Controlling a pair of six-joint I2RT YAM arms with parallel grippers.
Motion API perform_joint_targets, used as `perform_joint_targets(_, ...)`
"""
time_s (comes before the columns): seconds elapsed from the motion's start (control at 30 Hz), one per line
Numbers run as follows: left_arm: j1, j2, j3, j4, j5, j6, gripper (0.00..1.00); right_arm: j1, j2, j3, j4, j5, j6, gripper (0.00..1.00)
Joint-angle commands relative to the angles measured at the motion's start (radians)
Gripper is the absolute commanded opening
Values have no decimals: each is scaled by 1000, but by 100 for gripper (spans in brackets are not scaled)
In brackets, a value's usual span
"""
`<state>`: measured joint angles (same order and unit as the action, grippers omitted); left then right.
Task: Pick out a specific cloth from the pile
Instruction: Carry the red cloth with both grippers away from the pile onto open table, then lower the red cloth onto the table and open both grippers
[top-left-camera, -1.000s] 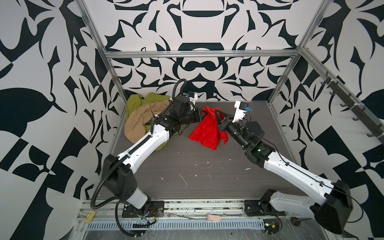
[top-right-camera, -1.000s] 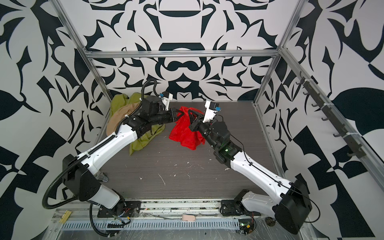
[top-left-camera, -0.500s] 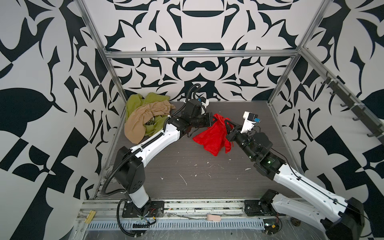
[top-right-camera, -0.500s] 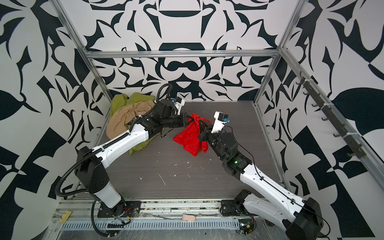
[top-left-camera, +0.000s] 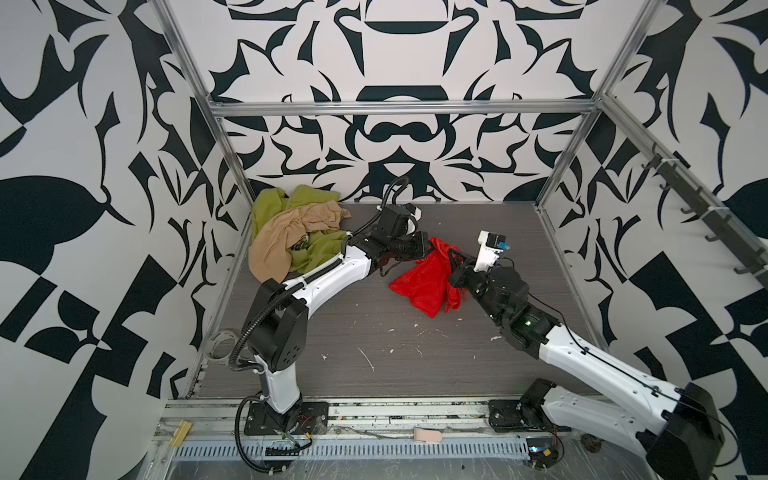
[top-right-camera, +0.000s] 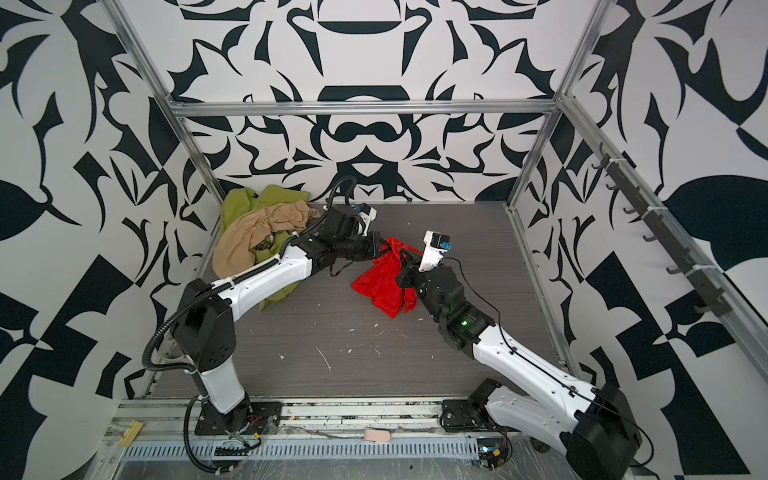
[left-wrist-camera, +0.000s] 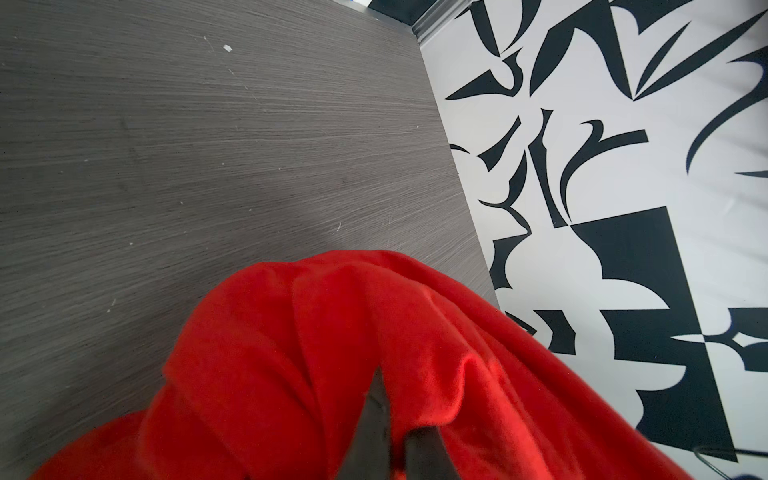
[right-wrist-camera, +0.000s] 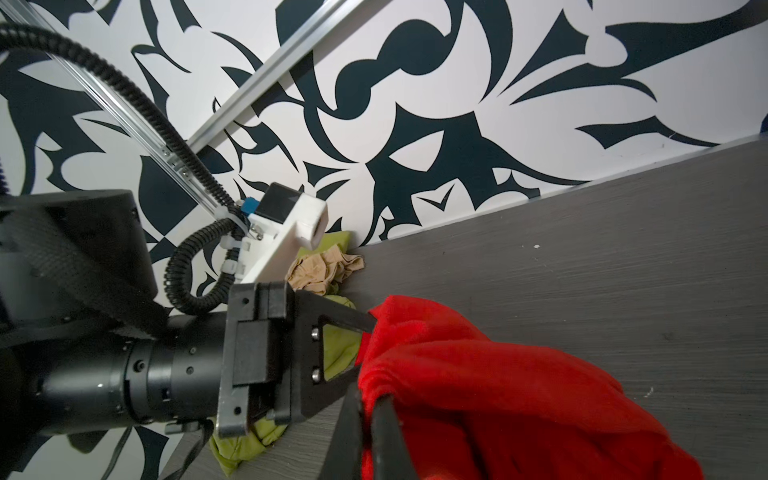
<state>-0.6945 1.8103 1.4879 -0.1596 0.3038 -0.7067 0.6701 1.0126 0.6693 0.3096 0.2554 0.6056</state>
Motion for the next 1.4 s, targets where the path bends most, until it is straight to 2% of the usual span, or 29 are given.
perform_joint_targets(0.0, 19, 17, -7, 45, 15, -8, 0, -21, 14, 12, 33, -5, 11, 0)
perform_joint_targets(0.37, 59, 44, -41, 46, 20, -4, 0, -122, 151, 12, 68, -126, 83, 0)
perform_joint_targets(0.97, 102, 173, 37, 23, 43, 41, 0, -216, 314, 51, 114, -183, 88, 0)
perform_joint_targets(1.2, 109, 249, 88, 12, 60, 54, 3, -268, 407, 95, 138, -219, 96, 0)
perform_joint_targets(1.37, 114, 290, 116, 20, 67, 61, 8, -308, 485, 144, 131, -249, 104, 0)
